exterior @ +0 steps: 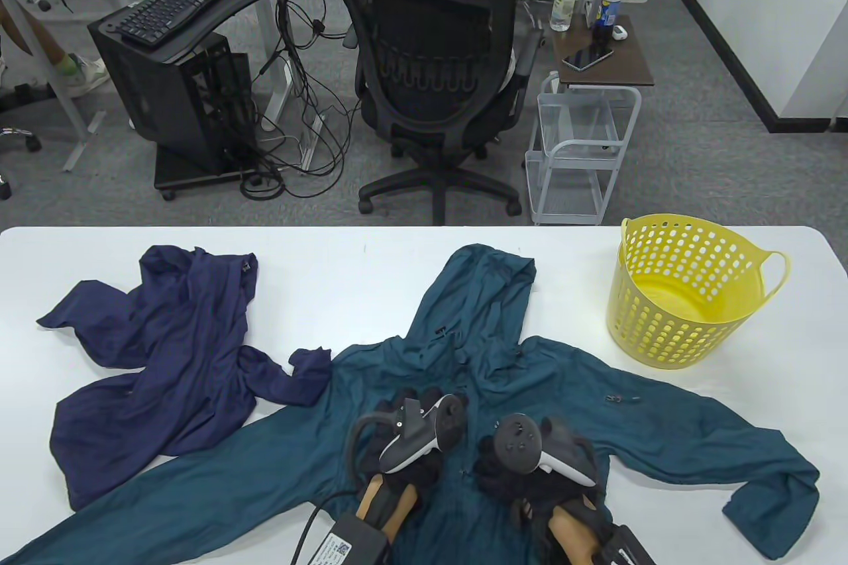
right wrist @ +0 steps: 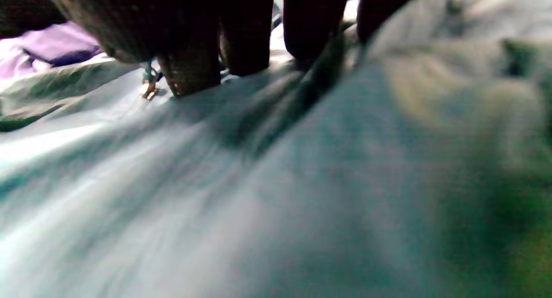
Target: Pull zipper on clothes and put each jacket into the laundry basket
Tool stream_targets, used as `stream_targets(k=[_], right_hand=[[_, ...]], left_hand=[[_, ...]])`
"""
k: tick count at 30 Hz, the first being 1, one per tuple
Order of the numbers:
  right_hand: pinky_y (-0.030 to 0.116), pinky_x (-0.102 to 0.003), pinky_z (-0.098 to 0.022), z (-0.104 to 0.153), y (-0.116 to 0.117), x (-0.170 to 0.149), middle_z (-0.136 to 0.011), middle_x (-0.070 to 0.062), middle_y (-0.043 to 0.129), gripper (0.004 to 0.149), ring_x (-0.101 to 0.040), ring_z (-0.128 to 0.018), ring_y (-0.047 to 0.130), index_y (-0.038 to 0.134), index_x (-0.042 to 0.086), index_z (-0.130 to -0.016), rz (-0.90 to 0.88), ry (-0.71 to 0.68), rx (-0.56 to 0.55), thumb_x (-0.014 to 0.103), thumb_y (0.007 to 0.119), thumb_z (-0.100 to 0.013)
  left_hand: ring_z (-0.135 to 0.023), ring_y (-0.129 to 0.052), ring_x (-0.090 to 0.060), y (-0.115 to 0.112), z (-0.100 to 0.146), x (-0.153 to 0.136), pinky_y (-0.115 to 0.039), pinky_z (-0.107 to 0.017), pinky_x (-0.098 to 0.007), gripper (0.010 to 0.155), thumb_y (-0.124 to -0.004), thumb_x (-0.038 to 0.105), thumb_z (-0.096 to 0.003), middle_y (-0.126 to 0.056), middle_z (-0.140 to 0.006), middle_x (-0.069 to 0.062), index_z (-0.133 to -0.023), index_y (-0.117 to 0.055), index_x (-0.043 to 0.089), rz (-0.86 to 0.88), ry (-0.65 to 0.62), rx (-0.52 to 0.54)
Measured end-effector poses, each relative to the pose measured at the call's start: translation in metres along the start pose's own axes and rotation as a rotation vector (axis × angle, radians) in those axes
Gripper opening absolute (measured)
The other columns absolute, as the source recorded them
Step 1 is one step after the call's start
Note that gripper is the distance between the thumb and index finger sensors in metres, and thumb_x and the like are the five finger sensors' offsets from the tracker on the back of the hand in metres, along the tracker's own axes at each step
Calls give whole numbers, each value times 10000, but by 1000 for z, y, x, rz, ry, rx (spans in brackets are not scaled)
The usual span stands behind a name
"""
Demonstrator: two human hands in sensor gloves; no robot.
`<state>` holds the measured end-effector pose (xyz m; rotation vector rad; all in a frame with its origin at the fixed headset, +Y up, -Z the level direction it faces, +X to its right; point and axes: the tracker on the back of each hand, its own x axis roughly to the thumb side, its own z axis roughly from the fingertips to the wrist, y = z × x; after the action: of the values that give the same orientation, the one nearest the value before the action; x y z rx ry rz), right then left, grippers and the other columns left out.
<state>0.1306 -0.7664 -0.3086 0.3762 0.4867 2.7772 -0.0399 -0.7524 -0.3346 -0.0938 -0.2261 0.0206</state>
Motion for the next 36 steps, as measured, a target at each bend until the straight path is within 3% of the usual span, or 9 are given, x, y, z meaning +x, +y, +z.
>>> stream_targets(k=[3, 7, 9, 13, 17, 25, 33, 36], right_hand=[[589, -582, -704, -3, -3, -12, -1119, 48, 695, 452, -337, -1034, 611, 850, 302, -895, -38, 39, -11, 464, 762, -483], [557, -574, -718, -7, -6, -28, -1117, 67, 697, 452, -315, -1044, 590, 841, 302, -901, -93, 89, -44, 461, 759, -485], [538, -575, -721, -8, -6, -35, -1119, 58, 690, 451, -316, -1047, 580, 843, 299, -899, -113, 114, -72, 460, 759, -486], [541, -601, -714, -6, -5, -30, -1128, 28, 675, 455, -356, -1043, 580, 827, 298, -909, -70, 98, -83, 455, 758, -488], [583, -613, -694, -2, -5, -14, -1109, -20, 728, 454, -423, -999, 671, 862, 303, -899, 40, 45, -113, 447, 783, -475], [588, -609, -691, 15, -5, 26, -1077, -23, 801, 450, -377, -1004, 693, 895, 290, -877, 163, -69, -97, 446, 796, -467], [693, -688, -602, 22, 7, 54, -1065, -41, 822, 457, -458, -929, 804, 887, 271, -884, 160, -177, 67, 464, 802, -479], [700, -689, -594, 18, 12, 53, -1085, -47, 770, 457, -485, -942, 745, 874, 293, -896, 166, -147, 92, 469, 792, -483]], left_hand=[[-941, -821, -239, 2, 4, 13, -645, -679, -562, 513, -644, 427, -447, -844, -1017, 164, -936, -643, 583, 25, -52, -27], [-946, -821, -245, -8, 3, 24, -644, -677, -567, 511, -646, 426, -450, -824, -1045, 146, -937, -650, 580, 92, -111, -154], [-1012, -722, -244, -18, 0, 25, -612, -693, -578, 520, -639, 428, -456, -720, -1110, 150, -952, -609, 583, 86, -105, -241], [-1095, -539, -261, -31, -7, 21, -567, -715, -600, 528, -628, 447, -459, -490, -1184, 191, -944, -543, 639, -69, -56, -282], [-1099, -515, -248, -32, -11, 12, -558, -718, -600, 529, -631, 445, -460, -473, -1181, 202, -929, -527, 667, -26, -20, -271], [-1096, -521, -242, -32, -13, -4, -566, -712, -604, 527, -629, 449, -460, -470, -1182, 196, -923, -518, 674, -42, 38, -253], [-1105, -505, -237, -32, -18, -20, -550, -722, -593, 529, -617, 450, -475, -449, -1195, 181, -938, -487, 671, -52, 120, -259], [-1107, -495, -246, -32, -18, -23, -541, -724, -595, 530, -620, 445, -475, -443, -1197, 173, -942, -492, 661, -29, 122, -258]])
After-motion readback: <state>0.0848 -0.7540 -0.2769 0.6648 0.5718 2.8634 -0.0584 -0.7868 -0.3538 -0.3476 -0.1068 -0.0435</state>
